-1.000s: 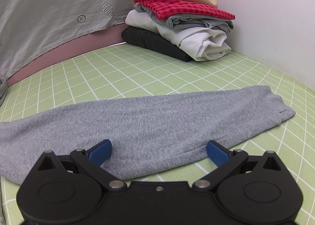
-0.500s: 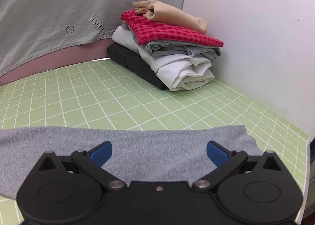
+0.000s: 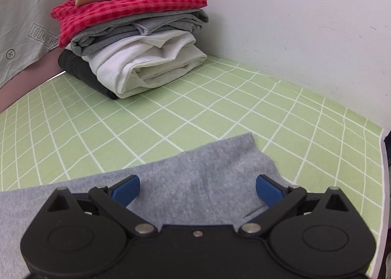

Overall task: Fold clothes
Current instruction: 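Move the right gripper to the hoodie edge and close on it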

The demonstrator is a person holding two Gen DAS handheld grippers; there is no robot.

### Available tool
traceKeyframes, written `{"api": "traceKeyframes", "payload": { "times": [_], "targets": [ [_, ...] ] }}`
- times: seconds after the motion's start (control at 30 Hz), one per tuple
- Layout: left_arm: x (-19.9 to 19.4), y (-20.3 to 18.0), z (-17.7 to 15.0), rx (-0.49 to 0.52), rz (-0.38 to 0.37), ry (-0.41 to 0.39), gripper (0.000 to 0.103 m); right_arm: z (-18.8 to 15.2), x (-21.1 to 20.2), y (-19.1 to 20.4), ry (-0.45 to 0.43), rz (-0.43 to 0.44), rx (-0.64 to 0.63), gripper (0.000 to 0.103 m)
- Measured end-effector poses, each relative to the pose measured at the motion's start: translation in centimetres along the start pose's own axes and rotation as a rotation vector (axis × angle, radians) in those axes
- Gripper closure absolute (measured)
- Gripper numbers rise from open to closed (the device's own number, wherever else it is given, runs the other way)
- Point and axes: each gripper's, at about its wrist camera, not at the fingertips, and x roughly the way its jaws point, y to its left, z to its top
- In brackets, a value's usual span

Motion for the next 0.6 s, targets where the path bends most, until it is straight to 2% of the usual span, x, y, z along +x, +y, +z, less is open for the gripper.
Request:
{"api": "traceKeyframes", "payload": {
  "times": [0.33,0.53,0.6],
  "targets": [
    [0.0,-0.2,0.0,-0.001,-0.011,0.000,0.013,0.3,0.8,-1.0,0.005,0.009,-0.008,0.000],
    [0.0,0.1,-0.2,-0.023,-0.025,-0.002,0.013,0.5,0.7,-1.3,0.029,0.044,-0.032,0.000],
    [0.0,0.3,-0.2,-0.033,-0.030,-0.005,0.013,0.4,0.4,-1.4,0.029,0.056,-0.041,0.006]
  ]
}}
